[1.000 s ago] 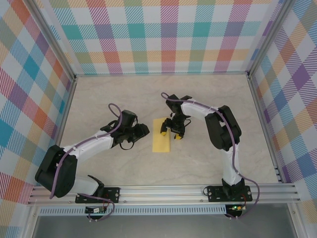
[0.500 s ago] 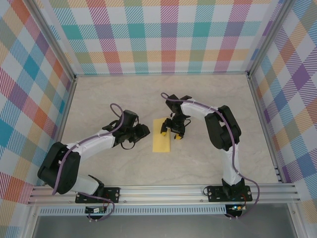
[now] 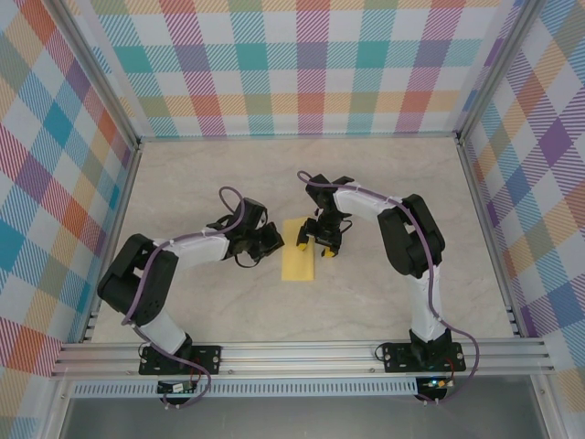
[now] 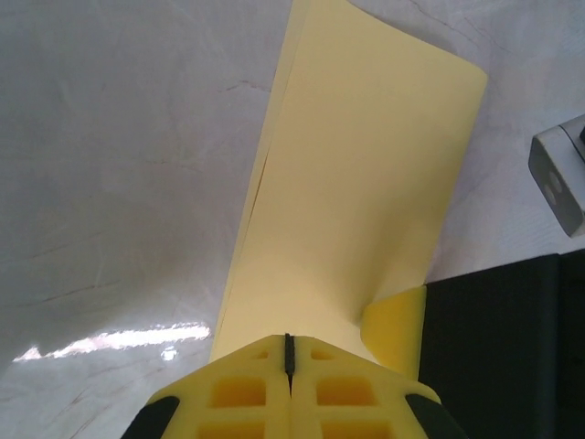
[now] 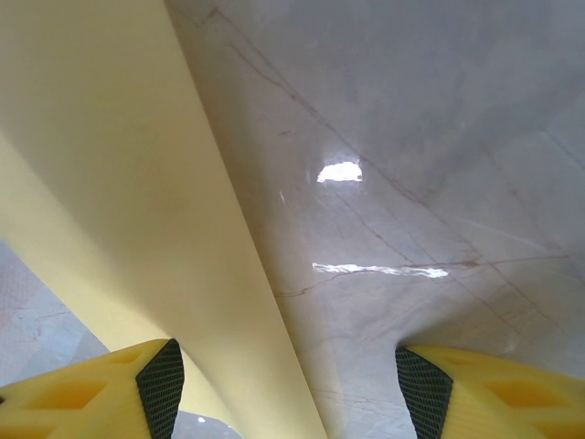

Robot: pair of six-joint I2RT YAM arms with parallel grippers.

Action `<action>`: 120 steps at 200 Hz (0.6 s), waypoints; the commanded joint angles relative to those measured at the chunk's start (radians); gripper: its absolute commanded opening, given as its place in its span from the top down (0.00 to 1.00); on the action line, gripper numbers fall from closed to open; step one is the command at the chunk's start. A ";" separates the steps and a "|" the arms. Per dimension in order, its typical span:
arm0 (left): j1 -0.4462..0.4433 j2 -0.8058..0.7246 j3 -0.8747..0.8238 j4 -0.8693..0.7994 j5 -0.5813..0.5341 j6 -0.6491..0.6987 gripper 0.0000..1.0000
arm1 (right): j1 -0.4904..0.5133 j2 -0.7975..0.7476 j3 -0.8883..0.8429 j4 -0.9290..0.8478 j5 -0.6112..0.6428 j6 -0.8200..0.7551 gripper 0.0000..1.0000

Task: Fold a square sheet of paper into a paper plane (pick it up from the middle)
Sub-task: Hold the square sheet of paper at the center of the table.

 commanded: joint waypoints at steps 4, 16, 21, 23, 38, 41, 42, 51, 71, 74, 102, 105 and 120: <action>-0.024 0.041 0.043 0.025 0.029 -0.006 1.00 | -0.001 0.096 -0.061 -0.043 0.111 0.009 0.32; -0.029 0.055 0.050 0.025 0.027 -0.006 1.00 | -0.002 0.098 -0.061 -0.044 0.109 0.011 0.33; -0.029 0.060 0.053 0.025 0.027 -0.006 1.00 | -0.001 0.098 -0.062 -0.042 0.108 0.013 0.33; -0.030 0.063 0.053 0.025 0.027 -0.006 1.00 | -0.001 0.098 -0.063 -0.041 0.108 0.014 0.33; -0.034 0.077 0.059 0.031 0.027 -0.006 1.00 | -0.001 0.098 -0.065 -0.038 0.105 0.016 0.34; -0.034 0.079 0.058 0.032 0.028 -0.006 1.00 | -0.001 0.098 -0.067 -0.037 0.105 0.017 0.34; -0.034 0.081 0.059 0.032 0.028 -0.006 1.00 | -0.001 0.098 -0.068 -0.037 0.105 0.018 0.34; -0.035 0.088 0.063 0.036 0.031 -0.007 1.00 | -0.001 0.096 -0.069 -0.035 0.107 0.019 0.34; -0.038 0.095 0.065 0.037 0.032 -0.009 1.00 | -0.001 0.097 -0.068 -0.036 0.109 0.018 0.34; -0.040 0.094 0.062 0.037 0.031 -0.009 1.00 | -0.001 0.096 -0.069 -0.037 0.109 0.017 0.34; -0.040 0.093 0.060 0.039 0.029 -0.010 1.00 | -0.001 0.100 -0.066 -0.036 0.109 0.022 0.34; -0.041 0.094 0.061 0.040 0.031 -0.011 1.00 | -0.001 0.101 -0.065 -0.037 0.110 0.022 0.34; -0.041 0.102 0.063 0.042 0.032 -0.010 1.00 | -0.001 0.106 -0.063 -0.037 0.107 0.022 0.34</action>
